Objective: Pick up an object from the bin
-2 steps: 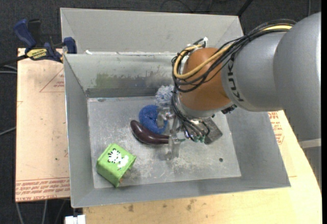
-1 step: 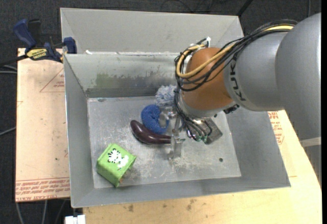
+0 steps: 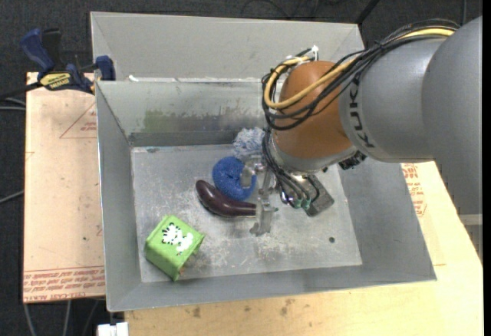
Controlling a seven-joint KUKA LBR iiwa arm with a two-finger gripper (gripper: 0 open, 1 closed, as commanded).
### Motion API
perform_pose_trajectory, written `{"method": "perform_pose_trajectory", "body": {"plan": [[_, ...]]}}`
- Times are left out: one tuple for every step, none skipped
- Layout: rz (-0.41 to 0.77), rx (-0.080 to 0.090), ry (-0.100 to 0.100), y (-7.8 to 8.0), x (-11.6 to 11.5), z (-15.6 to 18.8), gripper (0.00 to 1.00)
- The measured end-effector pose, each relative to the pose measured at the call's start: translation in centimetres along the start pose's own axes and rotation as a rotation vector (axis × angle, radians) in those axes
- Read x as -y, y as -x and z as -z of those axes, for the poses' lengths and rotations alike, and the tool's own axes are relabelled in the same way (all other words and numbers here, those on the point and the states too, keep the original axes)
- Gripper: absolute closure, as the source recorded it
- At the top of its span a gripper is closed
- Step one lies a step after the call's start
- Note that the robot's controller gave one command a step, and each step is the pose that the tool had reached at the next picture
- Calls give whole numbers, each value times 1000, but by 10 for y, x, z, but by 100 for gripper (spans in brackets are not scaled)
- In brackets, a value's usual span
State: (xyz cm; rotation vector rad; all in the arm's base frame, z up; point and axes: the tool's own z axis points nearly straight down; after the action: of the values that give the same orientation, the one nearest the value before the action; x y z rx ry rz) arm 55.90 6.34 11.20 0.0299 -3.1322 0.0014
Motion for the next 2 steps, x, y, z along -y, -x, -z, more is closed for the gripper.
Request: {"method": "perform_pose_trajectory", "body": {"plan": [[57, 8, 1, 2, -12, -25, 100], [57, 11, 2, 2, -12, -24, 0]]}}
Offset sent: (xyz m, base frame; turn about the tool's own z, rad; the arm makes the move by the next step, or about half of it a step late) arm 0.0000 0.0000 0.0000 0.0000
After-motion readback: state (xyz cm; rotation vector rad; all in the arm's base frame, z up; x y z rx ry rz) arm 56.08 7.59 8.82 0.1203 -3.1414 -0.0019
